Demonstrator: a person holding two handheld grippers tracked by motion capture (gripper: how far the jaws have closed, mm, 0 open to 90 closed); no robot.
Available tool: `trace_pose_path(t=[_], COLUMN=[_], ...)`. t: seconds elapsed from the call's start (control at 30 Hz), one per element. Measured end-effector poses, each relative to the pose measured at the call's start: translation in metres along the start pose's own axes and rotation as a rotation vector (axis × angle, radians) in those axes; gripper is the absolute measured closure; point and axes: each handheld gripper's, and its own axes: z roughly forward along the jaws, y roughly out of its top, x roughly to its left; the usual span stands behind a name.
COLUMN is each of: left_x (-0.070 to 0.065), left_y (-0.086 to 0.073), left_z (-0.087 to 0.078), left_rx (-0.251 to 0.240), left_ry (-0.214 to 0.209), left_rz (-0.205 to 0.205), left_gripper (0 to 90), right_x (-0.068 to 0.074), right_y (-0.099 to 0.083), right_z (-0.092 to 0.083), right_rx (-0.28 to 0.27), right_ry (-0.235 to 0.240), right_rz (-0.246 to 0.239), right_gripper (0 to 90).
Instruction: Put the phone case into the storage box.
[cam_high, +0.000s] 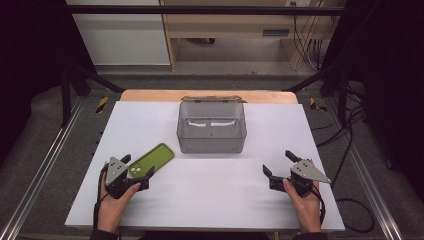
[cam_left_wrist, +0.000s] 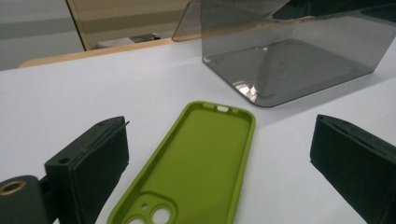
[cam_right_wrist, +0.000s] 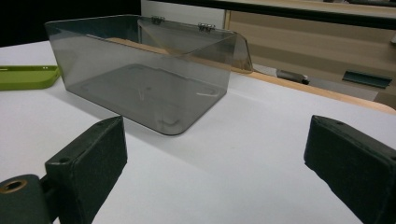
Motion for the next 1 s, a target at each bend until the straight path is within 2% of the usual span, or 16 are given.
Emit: trace_pose_path(t=[0.1, 0.13, 0.17, 0.23, 0.33, 0.43, 0.5, 0.63, 0.7, 0.9, 1.0], left_x=[-0.001, 0.000, 0.001, 0.002, -0.001, -0.003, -0.003, 0.002, 0.005, 0.009, 0.009], left_y=[0.004, 0.005, 0.006, 0.010, 0.014, 0.011, 0.010, 0.010, 0.009, 0.007, 0.006], left_z=[0.007, 0.011, 0.013, 0.022, 0.030, 0.028, 0.025, 0.017, 0.015, 0.013, 0.012], left_rx=[0.021, 0.036, 0.043, 0.071, 0.105, 0.111, 0.119, 0.111, 0.115, 0.158, 0.203], left_ry=[-0.006, -0.004, -0.003, -0.030, -0.034, -0.019, -0.009, 0.004, 0.008, 0.000, -0.014], left_rz=[0.041, 0.069, 0.065, 0.034, 0.064, 0.047, 0.051, 0.002, -0.002, -0.019, -0.027], left_gripper=[4.9, 4.9, 5.3, 5.7, 7.1, 12.1, 15.7, 32.1, 43.4, 72.0, 82.7], right_x=[-0.001, -0.001, -0.001, 0.000, 0.000, 0.000, 0.000, 0.000, 0.000, 0.001, 0.000], right_y=[-0.001, -0.001, -0.001, -0.002, -0.002, -0.003, -0.003, -0.003, -0.003, -0.003, -0.003], right_z=[0.000, 0.000, 0.000, -0.001, -0.002, -0.003, -0.003, -0.003, -0.003, -0.003, -0.003], right_rx=[0.006, 0.007, 0.006, 0.008, 0.010, 0.006, 0.005, 0.008, 0.006, 0.013, 0.013], right_ry=[-0.002, -0.002, -0.002, -0.004, -0.009, -0.015, -0.018, -0.020, -0.019, -0.024, -0.024], right_rz=[0.006, 0.010, 0.013, 0.012, 0.013, 0.011, 0.013, 0.014, 0.012, 0.006, 0.006], right_gripper=[6.0, 6.0, 6.0, 5.9, 5.9, 5.9, 5.9, 5.9, 6.0, 6.1, 6.1])
